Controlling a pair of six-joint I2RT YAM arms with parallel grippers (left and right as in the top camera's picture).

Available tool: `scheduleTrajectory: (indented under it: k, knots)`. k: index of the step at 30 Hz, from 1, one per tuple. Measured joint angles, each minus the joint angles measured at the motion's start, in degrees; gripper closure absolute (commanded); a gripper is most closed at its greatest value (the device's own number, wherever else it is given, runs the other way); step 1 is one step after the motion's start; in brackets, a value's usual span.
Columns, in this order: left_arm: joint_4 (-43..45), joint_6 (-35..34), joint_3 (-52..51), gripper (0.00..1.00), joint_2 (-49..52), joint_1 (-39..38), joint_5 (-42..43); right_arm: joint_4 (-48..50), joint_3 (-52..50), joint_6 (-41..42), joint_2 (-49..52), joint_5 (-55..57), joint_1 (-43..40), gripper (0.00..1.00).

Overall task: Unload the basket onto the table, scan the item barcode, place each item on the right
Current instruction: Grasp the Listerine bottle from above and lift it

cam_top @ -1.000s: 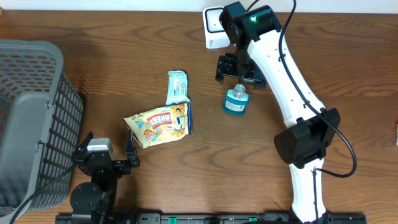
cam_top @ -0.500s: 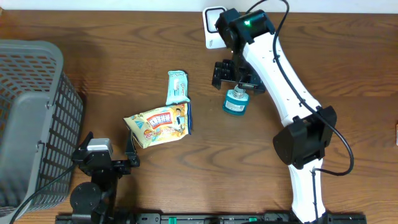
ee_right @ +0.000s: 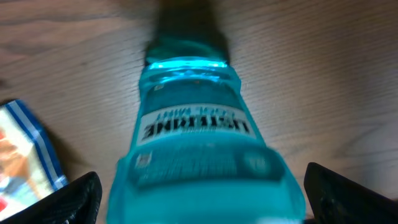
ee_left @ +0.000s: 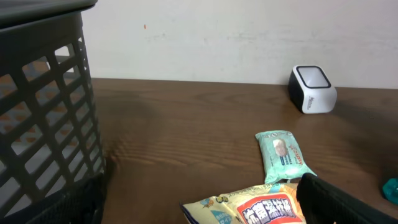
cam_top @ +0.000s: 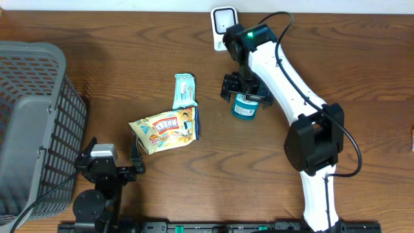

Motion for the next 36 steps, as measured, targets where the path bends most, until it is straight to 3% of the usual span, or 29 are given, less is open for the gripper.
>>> scheduleTrajectory:
  k: [3, 11, 15, 27, 36]
  knots:
    - [-0.04, 0.0, 0.0, 0.03, 0.0, 0.0, 0.02, 1.55, -1.33, 0.15, -0.74, 0.15, 0.0, 0.03]
    - [-0.04, 0.0, 0.0, 0.02, 0.0, 0.0, 0.02, 3.1, -2.84, 0.22, -1.9, 0.07, -0.28, 0.32]
    - [-0.04, 0.0, 0.0, 0.02, 0.0, 0.0, 0.02, 3.26, -2.93, 0.44, -1.97, 0.11, -0.26, 0.39]
    - [-0.04, -0.02, 0.0, 0.02, 0.0, 0.0, 0.02, 0.04, -2.14, -2.97, -1.36, -4.44, -2.47, 0.48]
    - [-0.02, 0.0, 0.0, 0.02, 0.0, 0.0, 0.02, -8.87, 5.05, -17.75, 0.17, -19.37, -7.04, 0.53]
